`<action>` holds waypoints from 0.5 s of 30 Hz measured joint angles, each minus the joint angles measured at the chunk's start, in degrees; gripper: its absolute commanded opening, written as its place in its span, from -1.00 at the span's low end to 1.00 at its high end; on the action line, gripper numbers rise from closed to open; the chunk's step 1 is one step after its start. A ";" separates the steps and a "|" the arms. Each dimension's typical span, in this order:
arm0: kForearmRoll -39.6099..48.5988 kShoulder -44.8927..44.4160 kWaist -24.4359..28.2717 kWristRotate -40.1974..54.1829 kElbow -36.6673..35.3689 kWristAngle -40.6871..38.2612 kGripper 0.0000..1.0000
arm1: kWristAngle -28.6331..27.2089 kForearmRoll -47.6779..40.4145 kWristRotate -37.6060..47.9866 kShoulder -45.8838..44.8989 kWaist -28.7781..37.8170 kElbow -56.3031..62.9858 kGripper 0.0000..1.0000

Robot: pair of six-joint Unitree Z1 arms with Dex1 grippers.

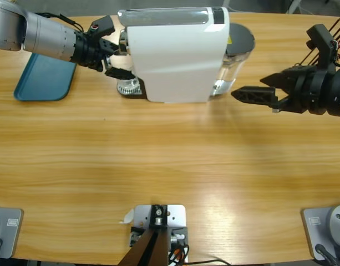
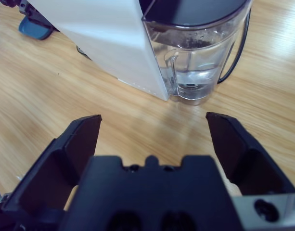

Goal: Pour coffee

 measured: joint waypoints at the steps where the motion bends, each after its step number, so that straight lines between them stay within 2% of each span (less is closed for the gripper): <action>1: 0.00 0.00 0.00 0.00 0.04 0.00 0.49 | 0.00 0.00 0.00 -0.02 0.00 0.04 1.00; 11: 0.00 -0.01 -0.21 -0.04 0.50 -0.10 0.51 | -0.01 0.00 0.00 -0.03 0.00 0.20 1.00; 13: 0.00 -0.01 -0.22 -0.04 0.60 -0.23 0.81 | -0.01 0.00 0.00 -0.03 0.00 0.20 1.00; 15: 0.00 -0.01 -0.22 -0.04 0.66 -0.30 0.94 | -0.13 0.00 0.00 -0.03 0.00 0.20 1.00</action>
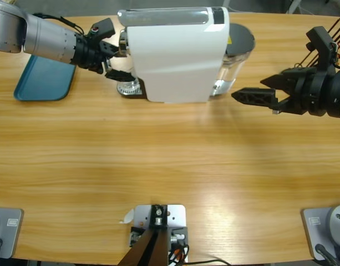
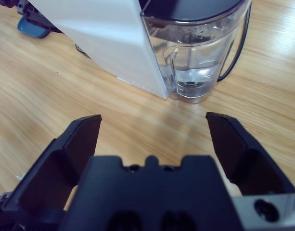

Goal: Pour coffee

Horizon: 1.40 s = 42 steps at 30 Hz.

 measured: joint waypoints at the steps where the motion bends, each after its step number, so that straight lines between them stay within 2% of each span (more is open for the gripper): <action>1: 0.00 0.00 0.00 0.00 0.03 -0.01 0.97 | -0.01 0.00 0.00 0.00 0.00 0.00 1.00; 18: 0.00 0.00 -0.90 -2.00 0.61 0.27 0.97 | -0.01 0.40 0.00 -0.23 0.00 0.87 1.00; 27: 0.00 -0.85 0.24 -2.31 1.02 0.49 0.98 | -1.07 4.08 0.00 -3.03 0.00 0.99 1.00; 33: 0.00 -4.29 1.40 -2.31 4.34 0.36 0.98 | -1.88 6.36 0.00 -5.36 -0.01 0.98 1.00; 37: 0.00 -9.18 2.45 -2.53 8.62 0.33 0.98 | -4.81 13.53 -0.54 -5.65 0.00 -2.44 1.00; 42: 0.74 -18.18 3.61 -4.75 15.55 0.43 0.98 | -8.29 28.55 -6.74 -3.11 -0.15 -18.94 1.00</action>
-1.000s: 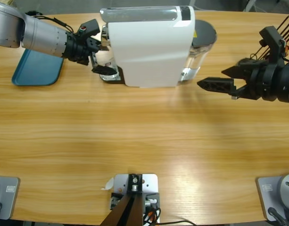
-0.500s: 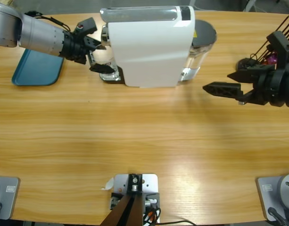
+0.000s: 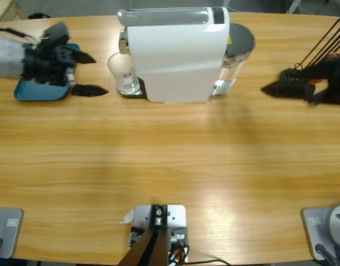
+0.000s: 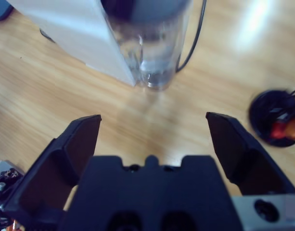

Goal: Pour coffee

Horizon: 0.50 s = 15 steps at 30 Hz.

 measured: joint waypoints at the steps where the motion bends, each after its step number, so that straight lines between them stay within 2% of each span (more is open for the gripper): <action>1: 0.99 -1.85 0.11 -0.50 1.14 0.01 0.98 | -0.11 2.72 -1.65 0.71 -0.60 -4.02 1.00; 2: 2.15 -3.50 0.17 -0.80 2.17 0.02 0.98 | -0.11 5.26 -3.04 1.78 -1.72 -8.22 0.97; 3: 3.41 -5.14 0.17 -1.02 2.97 0.02 0.98 | -0.01 7.55 -4.29 2.94 -3.02 -12.28 0.83; 4: 4.78 -6.58 0.17 -1.17 3.66 0.02 0.98 | 0.51 9.54 -5.21 4.12 -4.56 -16.09 0.49; 6: 7.25 -9.64 0.01 -2.07 5.39 0.47 0.98 | 1.93 12.19 -7.21 6.74 -6.69 -22.63 -0.31; 7: 8.19 -11.07 -0.24 -2.55 5.89 0.82 0.98 | 2.42 13.15 -8.07 8.14 -7.13 -25.24 -0.83; 8: 9.01 -12.30 -0.61 -3.01 6.21 1.03 0.98 | 3.11 14.25 -9.00 9.69 -7.18 -27.62 -1.00; 15: 14.42 -16.12 -3.09 -5.43 6.61 1.72 0.98 | 4.33 24.24 -11.96 21.84 -5.98 -46.08 -1.00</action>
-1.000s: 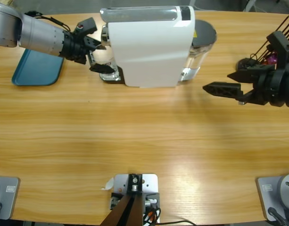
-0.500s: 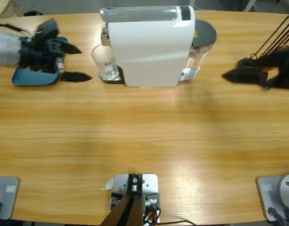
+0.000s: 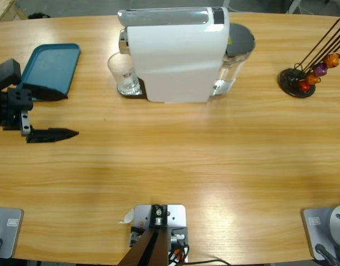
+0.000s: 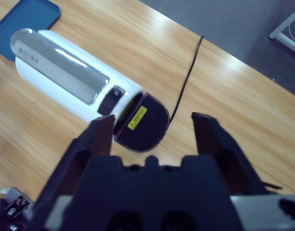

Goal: Pour coffee

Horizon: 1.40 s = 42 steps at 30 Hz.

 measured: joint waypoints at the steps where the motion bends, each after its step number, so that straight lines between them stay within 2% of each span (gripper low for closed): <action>1: 0.41 0.00 -0.26 -0.09 0.02 0.20 0.98 | -0.10 2.48 0.35 1.71 0.25 -3.24 -1.00; 6: 1.26 0.14 -0.44 -0.12 0.03 0.70 0.98 | -0.16 11.90 1.09 8.86 2.50 -13.82 -1.00; 12: 1.27 1.44 -0.44 -0.12 0.03 1.27 0.98 | -0.17 16.05 1.42 15.12 3.20 -19.88 -1.00; 20: 1.27 3.30 -0.44 -0.12 0.03 1.28 0.98 | -0.11 17.05 1.43 18.04 4.15 -21.55 -1.00; 27: 1.27 3.38 -0.44 -0.12 0.03 1.49 0.98 | 3.14 17.52 1.43 18.38 4.66 -21.55 -1.00; 42: 1.27 3.39 -0.44 -0.12 0.03 1.80 0.98 | 3.19 17.52 1.43 20.49 4.78 -21.55 -1.00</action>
